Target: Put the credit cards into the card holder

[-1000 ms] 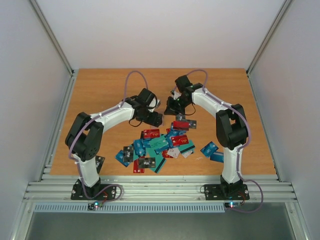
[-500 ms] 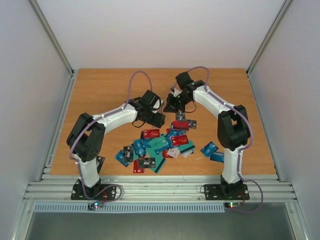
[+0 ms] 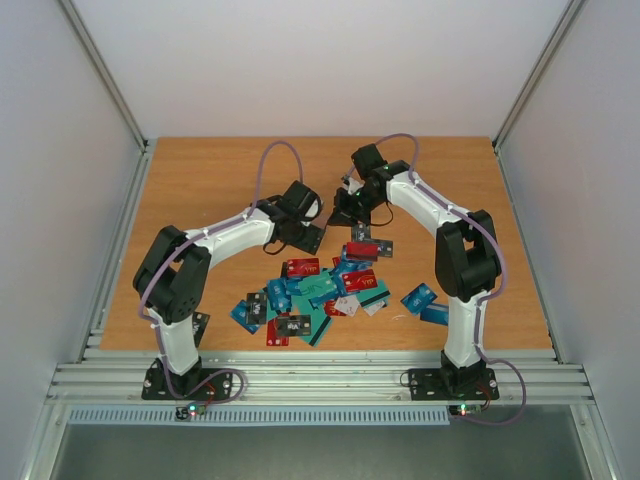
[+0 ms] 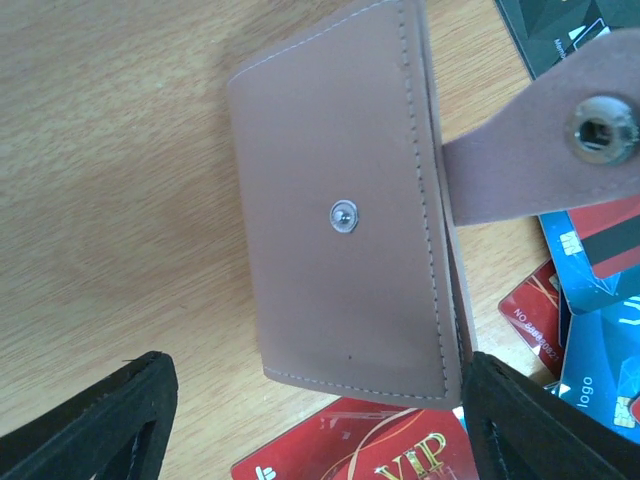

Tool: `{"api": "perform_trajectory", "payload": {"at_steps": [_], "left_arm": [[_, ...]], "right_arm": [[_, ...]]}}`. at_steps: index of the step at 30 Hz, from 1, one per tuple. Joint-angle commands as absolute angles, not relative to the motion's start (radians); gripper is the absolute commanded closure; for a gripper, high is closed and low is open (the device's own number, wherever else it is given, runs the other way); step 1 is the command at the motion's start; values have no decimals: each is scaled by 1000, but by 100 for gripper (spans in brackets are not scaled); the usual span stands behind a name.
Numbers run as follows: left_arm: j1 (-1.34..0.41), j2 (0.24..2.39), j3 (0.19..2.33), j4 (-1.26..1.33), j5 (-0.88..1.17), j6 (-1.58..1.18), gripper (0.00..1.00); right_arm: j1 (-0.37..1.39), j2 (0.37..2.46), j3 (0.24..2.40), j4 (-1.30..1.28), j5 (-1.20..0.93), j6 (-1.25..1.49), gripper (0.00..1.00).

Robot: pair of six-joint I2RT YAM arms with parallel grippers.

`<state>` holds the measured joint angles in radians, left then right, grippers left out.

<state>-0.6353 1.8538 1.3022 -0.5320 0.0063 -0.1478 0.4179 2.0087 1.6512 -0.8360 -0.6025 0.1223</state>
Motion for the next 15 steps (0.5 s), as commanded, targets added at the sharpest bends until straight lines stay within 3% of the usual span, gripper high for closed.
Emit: {"api": "perform_trajectory", "payload": {"at_steps": [1, 15], "left_arm": [[-636, 1868, 1303, -505, -43, -144, 22], [-572, 1878, 1360, -530, -81, -200, 30]], "right_arm": [[419, 1959, 1647, -854, -602, 121, 99], [419, 1959, 1621, -890, -601, 72, 99]]}}
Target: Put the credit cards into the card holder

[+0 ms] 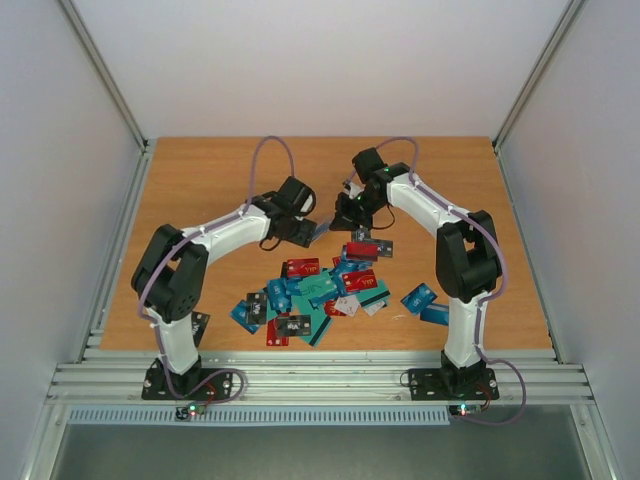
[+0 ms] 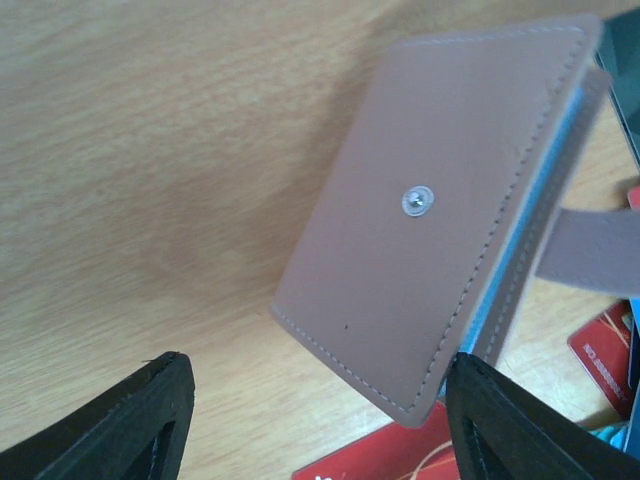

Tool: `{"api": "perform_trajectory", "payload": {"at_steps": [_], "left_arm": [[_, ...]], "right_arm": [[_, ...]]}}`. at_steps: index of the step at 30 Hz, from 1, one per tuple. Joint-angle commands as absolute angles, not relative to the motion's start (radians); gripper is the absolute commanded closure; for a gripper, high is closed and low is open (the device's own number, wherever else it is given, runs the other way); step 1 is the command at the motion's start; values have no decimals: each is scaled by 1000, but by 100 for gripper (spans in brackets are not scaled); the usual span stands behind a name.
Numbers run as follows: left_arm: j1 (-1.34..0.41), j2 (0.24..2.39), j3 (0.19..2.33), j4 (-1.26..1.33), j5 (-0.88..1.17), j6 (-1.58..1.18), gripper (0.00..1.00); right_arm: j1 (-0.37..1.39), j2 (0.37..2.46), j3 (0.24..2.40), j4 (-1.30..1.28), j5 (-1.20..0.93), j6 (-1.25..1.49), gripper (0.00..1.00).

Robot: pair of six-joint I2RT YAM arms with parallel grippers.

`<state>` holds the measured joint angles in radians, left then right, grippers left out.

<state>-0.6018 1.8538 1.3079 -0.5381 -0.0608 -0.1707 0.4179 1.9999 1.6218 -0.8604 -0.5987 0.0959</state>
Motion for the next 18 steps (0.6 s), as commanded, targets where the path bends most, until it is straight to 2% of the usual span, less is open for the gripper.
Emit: {"api": "perform_trajectory", "payload": {"at_steps": [1, 9, 18], "left_arm": [[-564, 1885, 1370, -533, -78, -206, 30], [-509, 1946, 1435, -538, -27, -252, 31], [-493, 2037, 1499, -485, 187, -189, 20]], "right_arm": [[420, 1959, 1621, -893, -601, 71, 99], [418, 1954, 1595, -905, -593, 46, 99], [419, 1981, 1610, -915, -599, 21, 99]]}}
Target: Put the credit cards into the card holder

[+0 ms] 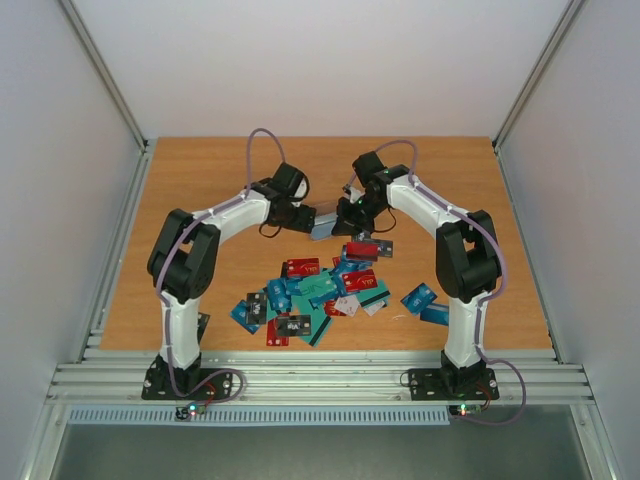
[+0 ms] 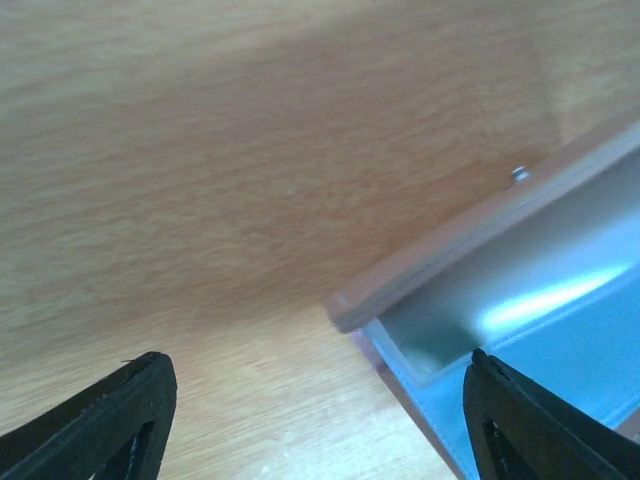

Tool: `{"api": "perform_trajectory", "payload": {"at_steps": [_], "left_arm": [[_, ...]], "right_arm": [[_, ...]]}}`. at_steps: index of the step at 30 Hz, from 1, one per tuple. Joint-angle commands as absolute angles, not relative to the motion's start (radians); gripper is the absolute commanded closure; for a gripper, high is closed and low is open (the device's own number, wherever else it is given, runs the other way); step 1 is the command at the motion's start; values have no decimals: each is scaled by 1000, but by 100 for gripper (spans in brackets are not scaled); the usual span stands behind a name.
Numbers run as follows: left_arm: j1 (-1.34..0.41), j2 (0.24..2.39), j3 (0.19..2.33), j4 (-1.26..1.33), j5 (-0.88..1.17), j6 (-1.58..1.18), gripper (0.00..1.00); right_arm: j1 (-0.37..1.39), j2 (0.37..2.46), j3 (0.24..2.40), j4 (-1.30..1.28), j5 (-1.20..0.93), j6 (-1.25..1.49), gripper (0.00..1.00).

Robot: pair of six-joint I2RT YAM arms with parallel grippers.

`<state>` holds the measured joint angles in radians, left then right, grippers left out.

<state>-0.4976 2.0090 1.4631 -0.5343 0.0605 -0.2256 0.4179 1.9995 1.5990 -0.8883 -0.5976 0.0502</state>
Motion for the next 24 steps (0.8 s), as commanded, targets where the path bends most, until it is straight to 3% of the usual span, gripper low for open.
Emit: {"api": "perform_trajectory", "payload": {"at_steps": [1, 8, 20, 22, 24], "left_arm": [[-488, 2040, 1501, -476, 209, -178, 20], [-444, 2046, 1497, -418, 359, -133, 15], [-425, 2169, 1604, -332, 564, -169, 17], [-424, 2188, 1617, -326, 602, -170, 22], [-419, 2201, 1617, -291, 646, -181, 34]], "right_arm": [[419, 1985, 1613, -922, -597, 17, 99], [419, 1996, 1623, -946, -589, -28, 99], [419, 2025, 1645, -967, -605, -60, 99], [419, 2029, 1651, -971, -606, -63, 99], [418, 2032, 1655, -974, -607, -67, 99]]}}
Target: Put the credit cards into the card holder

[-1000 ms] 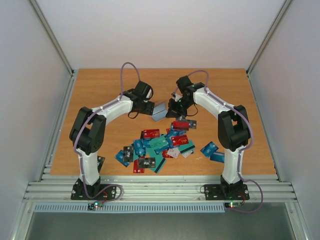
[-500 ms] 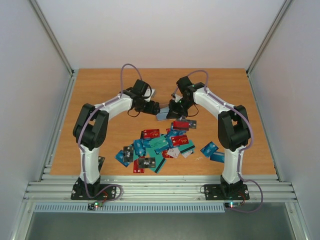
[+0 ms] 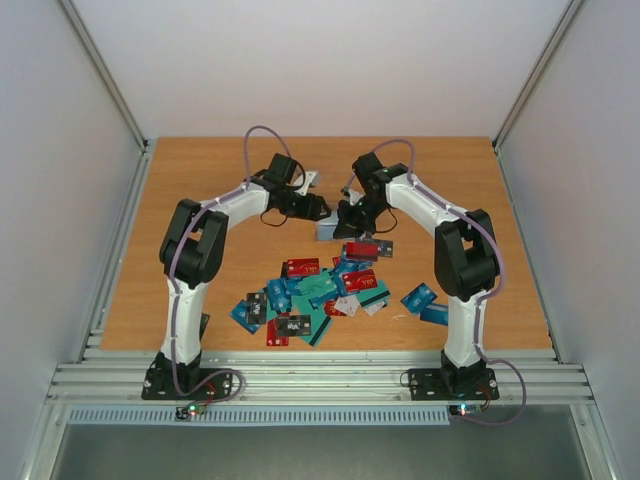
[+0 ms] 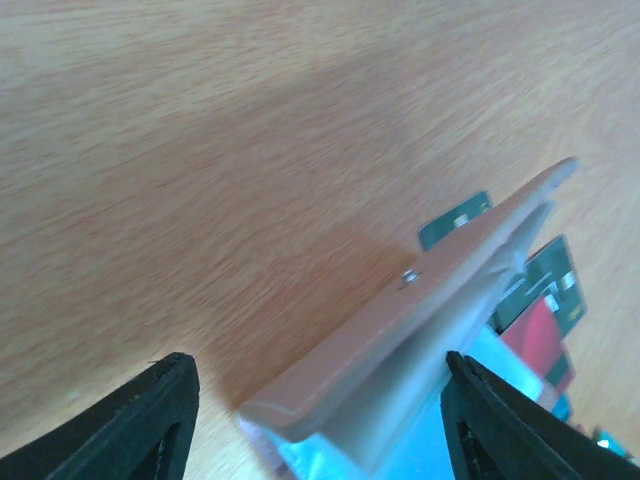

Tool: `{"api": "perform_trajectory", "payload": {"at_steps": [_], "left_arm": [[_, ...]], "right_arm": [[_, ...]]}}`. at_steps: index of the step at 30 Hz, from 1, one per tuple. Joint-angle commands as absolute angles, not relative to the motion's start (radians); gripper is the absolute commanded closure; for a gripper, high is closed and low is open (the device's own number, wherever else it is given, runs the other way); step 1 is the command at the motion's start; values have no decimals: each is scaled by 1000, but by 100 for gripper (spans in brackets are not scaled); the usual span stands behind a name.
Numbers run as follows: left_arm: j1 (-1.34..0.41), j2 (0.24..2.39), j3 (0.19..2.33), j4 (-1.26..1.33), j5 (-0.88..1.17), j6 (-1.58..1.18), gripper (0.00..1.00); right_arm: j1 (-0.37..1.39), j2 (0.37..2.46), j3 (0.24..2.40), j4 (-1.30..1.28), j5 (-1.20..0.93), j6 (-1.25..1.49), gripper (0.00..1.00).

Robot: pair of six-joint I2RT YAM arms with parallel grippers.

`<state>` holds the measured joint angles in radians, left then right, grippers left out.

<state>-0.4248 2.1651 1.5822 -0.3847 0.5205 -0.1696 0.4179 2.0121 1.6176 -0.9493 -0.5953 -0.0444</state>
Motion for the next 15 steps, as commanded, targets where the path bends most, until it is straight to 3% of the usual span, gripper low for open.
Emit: {"api": "perform_trajectory", "payload": {"at_steps": [1, 9, 15], "left_arm": [[-417, 2207, 1617, -269, 664, -202, 41], [-405, 2233, 1621, -203, 726, -263, 95], [-364, 2149, 1514, -174, 660, -304, 100]], "right_arm": [[418, 2035, 1656, -975, -607, -70, 99], [405, 2044, 1681, -998, -596, -83, 99], [388, 2056, 1694, -1009, -560, -96, 99]]}}
